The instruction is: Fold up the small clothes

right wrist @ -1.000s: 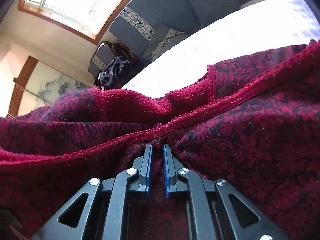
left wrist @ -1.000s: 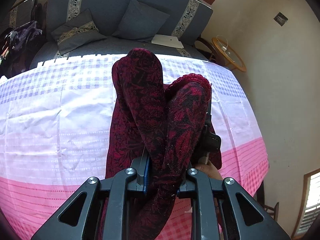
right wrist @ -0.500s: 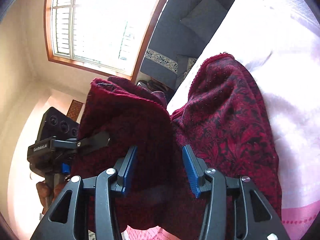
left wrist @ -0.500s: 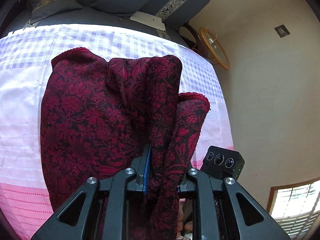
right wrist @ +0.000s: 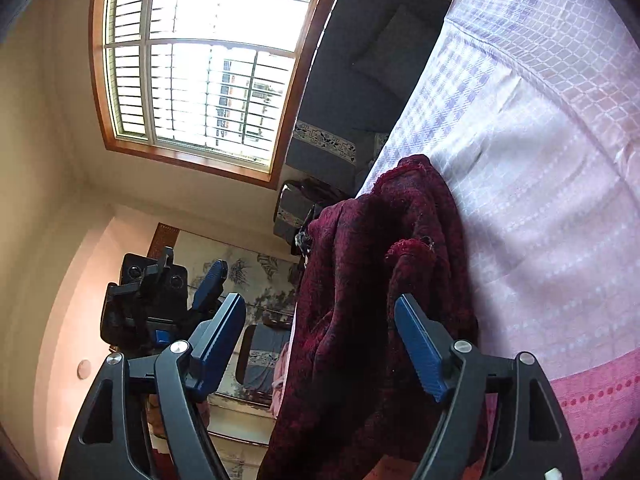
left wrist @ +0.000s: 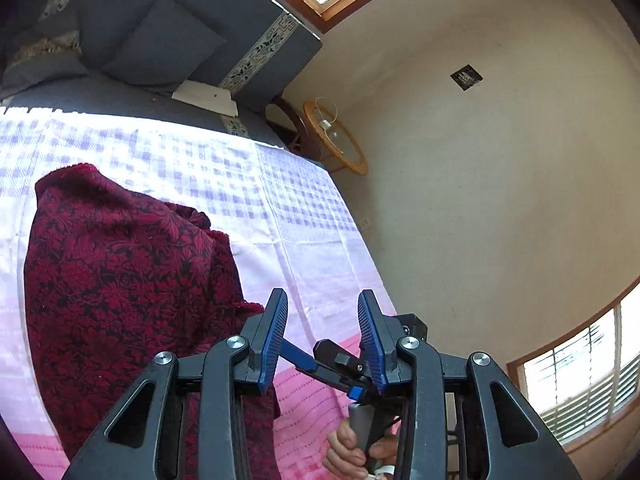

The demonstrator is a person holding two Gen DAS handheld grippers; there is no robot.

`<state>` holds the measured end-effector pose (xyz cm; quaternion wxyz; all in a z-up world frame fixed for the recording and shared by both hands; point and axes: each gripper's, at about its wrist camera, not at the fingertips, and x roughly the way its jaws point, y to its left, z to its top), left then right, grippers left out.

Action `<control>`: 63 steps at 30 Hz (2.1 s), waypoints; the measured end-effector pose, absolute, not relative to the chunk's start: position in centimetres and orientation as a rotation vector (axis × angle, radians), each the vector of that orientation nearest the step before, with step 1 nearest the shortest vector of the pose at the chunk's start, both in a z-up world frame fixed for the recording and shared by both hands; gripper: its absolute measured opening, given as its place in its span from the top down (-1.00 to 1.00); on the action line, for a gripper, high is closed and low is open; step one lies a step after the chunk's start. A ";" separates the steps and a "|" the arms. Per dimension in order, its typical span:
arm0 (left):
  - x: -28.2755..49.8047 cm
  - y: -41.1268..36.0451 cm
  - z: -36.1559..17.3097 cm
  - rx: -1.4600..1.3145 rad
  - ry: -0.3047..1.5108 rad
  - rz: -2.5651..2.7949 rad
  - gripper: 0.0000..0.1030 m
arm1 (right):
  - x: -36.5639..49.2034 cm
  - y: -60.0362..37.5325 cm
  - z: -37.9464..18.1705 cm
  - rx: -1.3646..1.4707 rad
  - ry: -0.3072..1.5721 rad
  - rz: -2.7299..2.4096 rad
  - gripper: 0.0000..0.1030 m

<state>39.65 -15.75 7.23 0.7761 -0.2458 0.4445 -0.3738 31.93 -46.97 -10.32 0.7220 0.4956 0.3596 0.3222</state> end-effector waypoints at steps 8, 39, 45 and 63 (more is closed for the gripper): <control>33.7 -11.7 3.0 -0.461 0.895 -0.765 0.23 | 31.3 -46.0 -7.1 1.001 0.753 0.771 -0.51; 27.0 -13.8 -5.3 -0.313 0.908 -0.748 -0.05 | 28.3 -46.1 -7.6 0.713 0.853 0.453 -0.37; 26.1 -13.6 -5.7 -0.307 0.898 -0.741 -0.05 | 30.6 -45.8 -8.1 0.736 0.897 0.528 -0.39; 25.0 -11.5 -5.2 -0.347 0.814 -0.701 -0.06 | 32.9 -40.6 -6.4 0.518 0.964 0.583 0.58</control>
